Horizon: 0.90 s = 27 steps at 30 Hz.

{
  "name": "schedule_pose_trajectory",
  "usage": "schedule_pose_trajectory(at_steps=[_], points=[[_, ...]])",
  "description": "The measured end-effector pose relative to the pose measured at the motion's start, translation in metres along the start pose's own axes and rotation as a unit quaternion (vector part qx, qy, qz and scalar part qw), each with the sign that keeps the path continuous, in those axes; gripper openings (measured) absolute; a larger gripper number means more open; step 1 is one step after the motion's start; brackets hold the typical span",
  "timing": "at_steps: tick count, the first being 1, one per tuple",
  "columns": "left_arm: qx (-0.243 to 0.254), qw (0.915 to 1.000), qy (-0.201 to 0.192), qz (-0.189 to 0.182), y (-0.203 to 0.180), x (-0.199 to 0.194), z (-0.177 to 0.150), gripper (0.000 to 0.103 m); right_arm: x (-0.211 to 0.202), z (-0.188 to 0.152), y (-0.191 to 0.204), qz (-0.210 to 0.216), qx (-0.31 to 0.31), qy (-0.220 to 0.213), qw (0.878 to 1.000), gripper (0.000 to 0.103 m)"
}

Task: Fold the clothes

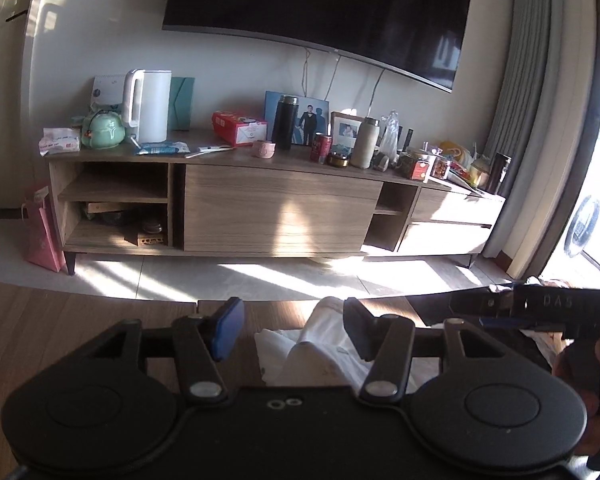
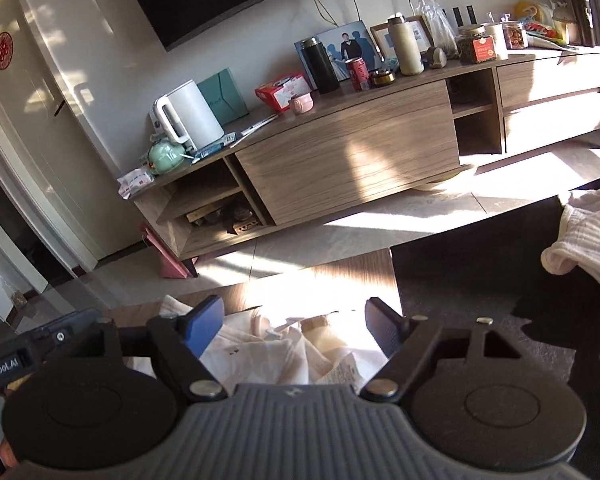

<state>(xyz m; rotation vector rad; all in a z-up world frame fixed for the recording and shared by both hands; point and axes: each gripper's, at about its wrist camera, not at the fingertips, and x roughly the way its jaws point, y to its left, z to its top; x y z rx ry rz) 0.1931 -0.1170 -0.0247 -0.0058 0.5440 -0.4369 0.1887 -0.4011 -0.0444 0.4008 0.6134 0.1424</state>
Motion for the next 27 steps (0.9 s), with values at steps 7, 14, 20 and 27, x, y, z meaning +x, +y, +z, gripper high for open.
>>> schedule_pose_trajectory(at_steps=[7, 14, 20, 27], points=[[0.095, 0.995, 0.023, -0.019, -0.034, 0.004, -0.035, 0.055, -0.044, -0.052, 0.037, -0.022, -0.222, 0.038, 0.974, 0.056], [0.062, 0.9974, 0.036, -0.011, -0.048, 0.059, -0.023, 0.055, 0.001, -0.048, 0.054, -0.028, -0.197, 0.005, 0.98, 0.021], [0.019, 0.9969, 0.076, 0.008, -0.028, 0.098, -0.035, 0.056, 0.057, -0.057, 0.041, -0.047, -0.163, 0.049, 0.984, 0.018], [0.043, 0.9966, 0.061, 0.033, -0.035, 0.098, -0.055, 0.057, 0.057, -0.072, 0.034, -0.042, -0.146, 0.019, 0.988, 0.019]])
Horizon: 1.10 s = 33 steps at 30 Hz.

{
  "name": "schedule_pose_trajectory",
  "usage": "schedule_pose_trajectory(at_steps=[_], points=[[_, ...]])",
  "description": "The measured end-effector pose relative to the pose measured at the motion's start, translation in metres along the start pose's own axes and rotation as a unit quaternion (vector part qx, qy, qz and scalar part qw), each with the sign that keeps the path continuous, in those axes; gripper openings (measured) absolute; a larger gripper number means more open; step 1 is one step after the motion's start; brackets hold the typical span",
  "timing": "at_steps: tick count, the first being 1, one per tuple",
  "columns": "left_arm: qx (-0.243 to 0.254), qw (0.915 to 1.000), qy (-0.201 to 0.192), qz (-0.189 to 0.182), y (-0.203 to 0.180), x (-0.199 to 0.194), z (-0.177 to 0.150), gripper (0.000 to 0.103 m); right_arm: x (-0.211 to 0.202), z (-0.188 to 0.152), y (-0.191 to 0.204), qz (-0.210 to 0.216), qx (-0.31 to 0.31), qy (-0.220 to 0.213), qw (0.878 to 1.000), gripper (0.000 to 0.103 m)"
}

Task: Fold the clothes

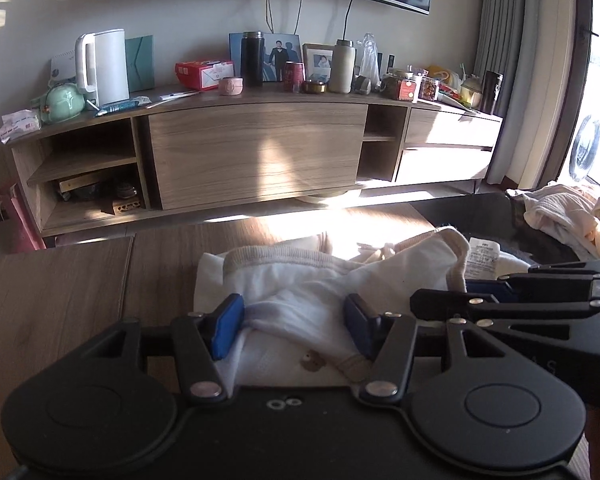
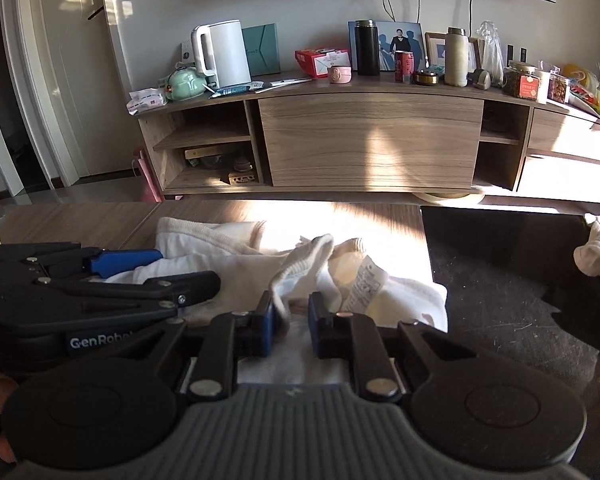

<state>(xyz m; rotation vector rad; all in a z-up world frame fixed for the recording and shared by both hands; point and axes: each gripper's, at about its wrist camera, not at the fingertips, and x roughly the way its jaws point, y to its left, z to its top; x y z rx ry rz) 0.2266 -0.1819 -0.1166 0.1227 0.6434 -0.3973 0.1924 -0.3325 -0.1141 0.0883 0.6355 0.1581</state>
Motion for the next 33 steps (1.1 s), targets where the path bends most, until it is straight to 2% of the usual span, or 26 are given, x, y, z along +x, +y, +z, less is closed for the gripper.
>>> schedule_pose_trajectory(at_steps=[4, 5, 6, 8, 9, 10, 11, 14, 18, 21, 23, 28, 33], points=[[-0.024, 0.9996, 0.014, 0.001, 0.005, -0.009, 0.015, 0.057, -0.006, 0.008, 0.003, -0.002, 0.006, 0.006, 1.0, 0.026], [-0.026, 0.9996, 0.012, 0.004, 0.005, -0.013, 0.019, 0.058, -0.01, 0.01, 0.005, -0.005, 0.0, 0.0, 1.0, 0.04], [-0.032, 0.9995, 0.003, 0.008, 0.007, -0.02, 0.024, 0.058, -0.018, 0.014, 0.006, -0.01, -0.004, -0.014, 1.0, 0.05], [-0.046, 0.9984, -0.025, 0.02, 0.014, -0.038, 0.033, 0.059, -0.041, 0.021, 0.003, -0.02, 0.001, -0.061, 0.998, 0.098], [-0.058, 0.9968, -0.039, 0.037, 0.019, -0.048, 0.035, 0.059, -0.052, 0.025, 0.002, -0.027, 0.005, -0.083, 0.996, 0.103], [-0.072, 0.9945, -0.054, 0.054, 0.024, -0.057, 0.036, 0.06, -0.062, 0.027, -0.003, -0.04, 0.012, -0.095, 0.995, 0.103], [-0.082, 0.9938, -0.049, 0.057, 0.028, -0.059, 0.035, 0.06, -0.066, 0.028, -0.008, -0.049, 0.019, -0.095, 0.994, 0.103], [-0.106, 0.993, -0.016, 0.048, 0.036, -0.054, 0.03, 0.06, -0.065, 0.022, -0.022, -0.056, 0.04, -0.065, 0.995, 0.103], [-0.1, 0.9931, 0.009, 0.06, 0.033, -0.038, 0.018, 0.06, -0.051, 0.007, -0.028, -0.047, 0.058, -0.04, 0.996, 0.103], [-0.095, 0.9935, 0.021, 0.06, 0.031, -0.028, 0.017, 0.06, -0.039, 0.003, -0.028, -0.05, 0.062, -0.031, 0.996, 0.103], [-0.088, 0.9942, 0.032, 0.053, 0.029, -0.019, 0.016, 0.06, -0.029, 0.001, -0.026, -0.034, 0.059, -0.016, 0.998, 0.103], [-0.1, 0.9939, 0.024, 0.039, 0.032, -0.019, 0.006, 0.061, -0.019, -0.008, -0.015, -0.032, 0.039, -0.009, 0.999, 0.103], [-0.086, 0.9951, 0.016, 0.045, 0.028, -0.02, 0.003, 0.061, -0.013, -0.015, -0.008, -0.039, 0.04, -0.006, 0.998, 0.103]])
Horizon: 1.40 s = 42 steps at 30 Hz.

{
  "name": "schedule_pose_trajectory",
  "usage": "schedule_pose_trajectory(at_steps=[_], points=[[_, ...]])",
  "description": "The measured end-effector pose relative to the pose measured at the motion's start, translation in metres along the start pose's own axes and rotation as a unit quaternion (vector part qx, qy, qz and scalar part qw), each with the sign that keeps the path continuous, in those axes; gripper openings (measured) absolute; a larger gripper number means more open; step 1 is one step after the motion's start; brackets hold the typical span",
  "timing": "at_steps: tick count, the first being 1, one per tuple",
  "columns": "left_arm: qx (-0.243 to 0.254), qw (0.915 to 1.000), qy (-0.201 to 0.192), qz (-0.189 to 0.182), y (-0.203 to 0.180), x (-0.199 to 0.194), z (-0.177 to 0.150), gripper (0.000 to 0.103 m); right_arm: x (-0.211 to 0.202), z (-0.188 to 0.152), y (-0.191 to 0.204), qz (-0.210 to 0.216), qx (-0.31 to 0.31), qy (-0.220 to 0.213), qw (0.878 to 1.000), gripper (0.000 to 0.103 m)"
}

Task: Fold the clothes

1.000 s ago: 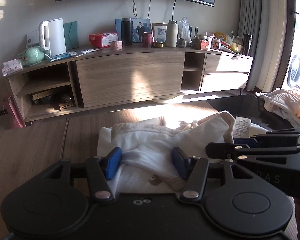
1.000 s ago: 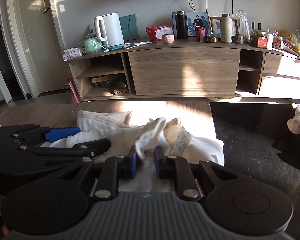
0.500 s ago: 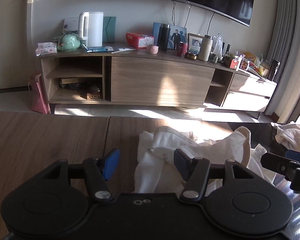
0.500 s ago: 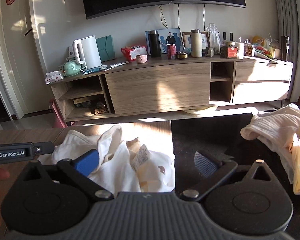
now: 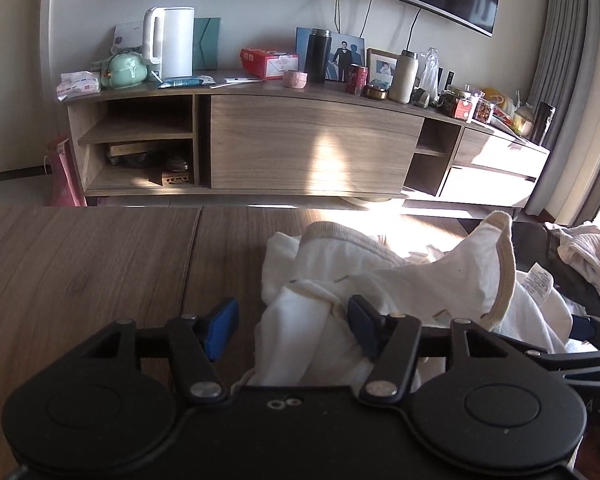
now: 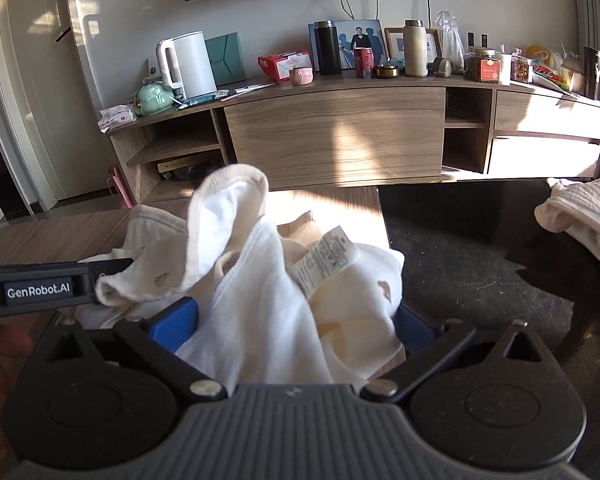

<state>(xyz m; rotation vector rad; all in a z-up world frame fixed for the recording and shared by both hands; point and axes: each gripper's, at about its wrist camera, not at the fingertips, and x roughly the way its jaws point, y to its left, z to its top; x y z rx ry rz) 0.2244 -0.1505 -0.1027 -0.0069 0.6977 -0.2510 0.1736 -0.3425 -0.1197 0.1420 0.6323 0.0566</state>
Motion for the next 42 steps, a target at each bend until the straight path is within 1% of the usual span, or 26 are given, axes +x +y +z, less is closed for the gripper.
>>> schedule_pose_trajectory(at_steps=[4, 10, 16, 21, 28, 29, 30, 31, 32, 33, 35, 36, 37, 39, 40, 41, 42], points=[[0.008, 1.0, -0.004, 0.005, -0.003, -0.001, 0.0, 0.062, 0.0, 0.001, 0.003, -0.007, -0.007, -0.002, 1.0, 0.103], [0.004, 0.9999, -0.008, 0.011, -0.005, 0.001, -0.002, 0.064, -0.001, 0.0, 0.005, -0.013, -0.017, -0.009, 1.0, 0.103], [0.03, 0.9988, -0.026, 0.03, -0.013, -0.001, -0.007, 0.064, 0.002, 0.001, 0.008, -0.015, -0.028, -0.008, 0.999, 0.102], [0.016, 0.9991, -0.028, 0.029, -0.013, -0.001, -0.01, 0.064, 0.003, 0.001, 0.009, -0.015, -0.027, -0.004, 1.0, 0.101], [0.023, 0.9985, -0.034, 0.037, -0.016, -0.002, -0.011, 0.063, 0.006, 0.001, 0.011, -0.013, -0.025, 0.001, 1.0, 0.098], [0.025, 0.9984, -0.036, 0.037, -0.017, -0.003, -0.012, 0.061, 0.006, 0.001, 0.012, -0.012, -0.026, 0.001, 1.0, 0.094], [0.028, 0.9983, -0.037, 0.037, -0.018, -0.003, -0.012, 0.06, 0.007, 0.001, 0.012, -0.011, -0.025, 0.001, 1.0, 0.092], [0.03, 0.9981, -0.038, 0.037, -0.018, -0.003, -0.013, 0.059, 0.007, 0.001, 0.013, -0.009, -0.023, 0.002, 1.0, 0.088], [0.034, 0.9979, -0.04, 0.037, -0.02, -0.003, -0.013, 0.054, 0.008, 0.001, 0.013, -0.007, -0.022, 0.002, 1.0, 0.083], [0.036, 0.9979, -0.042, 0.035, -0.022, -0.004, -0.013, 0.04, 0.008, 0.001, 0.014, -0.006, -0.022, 0.002, 1.0, 0.08], [0.039, 0.9978, -0.045, 0.031, -0.026, -0.004, -0.015, 0.028, 0.008, 0.001, 0.015, -0.003, -0.022, 0.001, 1.0, 0.063], [0.04, 0.9977, -0.046, 0.028, -0.029, -0.005, -0.015, 0.024, 0.008, 0.002, 0.016, 0.0, -0.021, 0.003, 1.0, 0.06], [0.042, 0.9977, -0.048, 0.026, -0.031, -0.005, -0.016, 0.023, 0.008, 0.004, 0.016, 0.001, -0.018, 0.006, 1.0, 0.055], [0.032, 0.9981, -0.046, 0.024, -0.031, -0.005, -0.016, 0.017, 0.008, 0.006, 0.017, 0.002, -0.01, 0.012, 1.0, 0.052], [0.027, 0.9985, -0.044, 0.019, -0.03, -0.005, -0.015, 0.016, 0.008, 0.007, 0.016, 0.003, -0.005, 0.012, 1.0, 0.047], [0.021, 0.9987, -0.044, 0.012, -0.027, -0.005, -0.015, 0.013, 0.008, 0.007, 0.015, 0.005, -0.001, 0.012, 1.0, 0.041], [0.016, 0.9989, -0.044, 0.005, -0.024, -0.006, -0.014, 0.011, 0.008, 0.007, 0.014, 0.008, 0.004, 0.01, 1.0, 0.037]])
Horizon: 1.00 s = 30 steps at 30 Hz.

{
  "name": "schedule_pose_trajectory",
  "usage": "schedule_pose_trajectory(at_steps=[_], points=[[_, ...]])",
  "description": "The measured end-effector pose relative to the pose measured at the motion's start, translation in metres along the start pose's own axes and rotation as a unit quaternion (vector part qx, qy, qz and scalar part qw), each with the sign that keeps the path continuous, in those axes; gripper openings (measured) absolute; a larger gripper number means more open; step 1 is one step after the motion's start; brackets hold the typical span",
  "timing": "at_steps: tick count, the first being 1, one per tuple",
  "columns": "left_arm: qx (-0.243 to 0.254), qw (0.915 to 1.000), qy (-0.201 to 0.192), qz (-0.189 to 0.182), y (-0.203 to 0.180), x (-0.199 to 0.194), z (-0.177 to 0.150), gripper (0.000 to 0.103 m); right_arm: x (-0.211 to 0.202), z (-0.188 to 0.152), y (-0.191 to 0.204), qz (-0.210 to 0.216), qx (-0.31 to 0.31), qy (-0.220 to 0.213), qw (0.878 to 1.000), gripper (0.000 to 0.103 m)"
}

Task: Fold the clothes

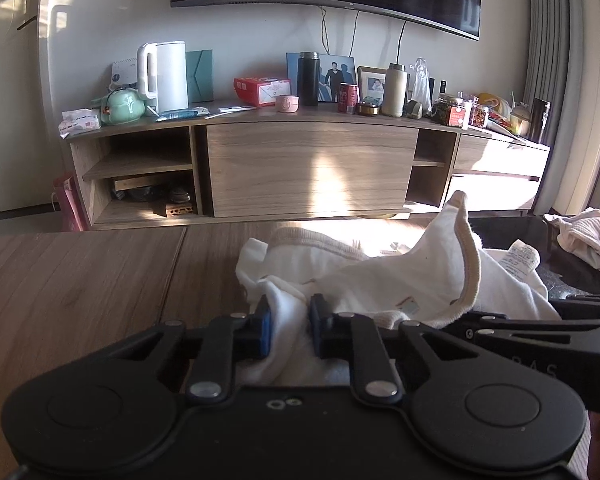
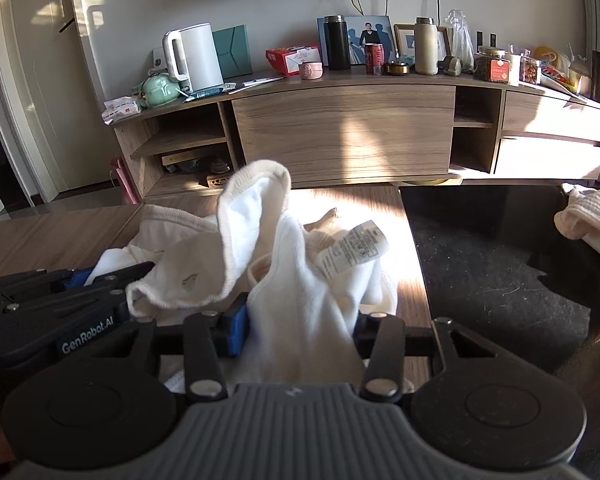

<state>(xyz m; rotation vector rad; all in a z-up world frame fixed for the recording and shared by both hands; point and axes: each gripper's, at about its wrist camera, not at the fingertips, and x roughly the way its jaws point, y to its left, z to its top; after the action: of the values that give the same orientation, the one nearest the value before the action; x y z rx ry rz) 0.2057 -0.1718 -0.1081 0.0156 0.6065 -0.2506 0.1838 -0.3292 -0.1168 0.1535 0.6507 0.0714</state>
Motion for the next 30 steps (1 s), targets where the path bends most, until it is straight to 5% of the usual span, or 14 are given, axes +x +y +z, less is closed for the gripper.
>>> schedule_pose_trajectory(at_steps=[4, 20, 30], points=[[-0.019, 0.9996, 0.0, -0.022, 0.012, 0.0, 0.002, 0.009, -0.002, 0.0, -0.004, 0.014, 0.01, -0.013, 1.0, 0.026], [-0.018, 0.9996, -0.018, -0.009, -0.015, -0.025, 0.018, 0.008, -0.028, 0.005, -0.009, 0.004, -0.006, -0.047, 0.999, 0.025], [-0.007, 0.997, -0.057, -0.052, -0.103, -0.07, 0.052, 0.008, -0.109, 0.025, -0.063, -0.032, -0.012, -0.099, 0.995, 0.025]])
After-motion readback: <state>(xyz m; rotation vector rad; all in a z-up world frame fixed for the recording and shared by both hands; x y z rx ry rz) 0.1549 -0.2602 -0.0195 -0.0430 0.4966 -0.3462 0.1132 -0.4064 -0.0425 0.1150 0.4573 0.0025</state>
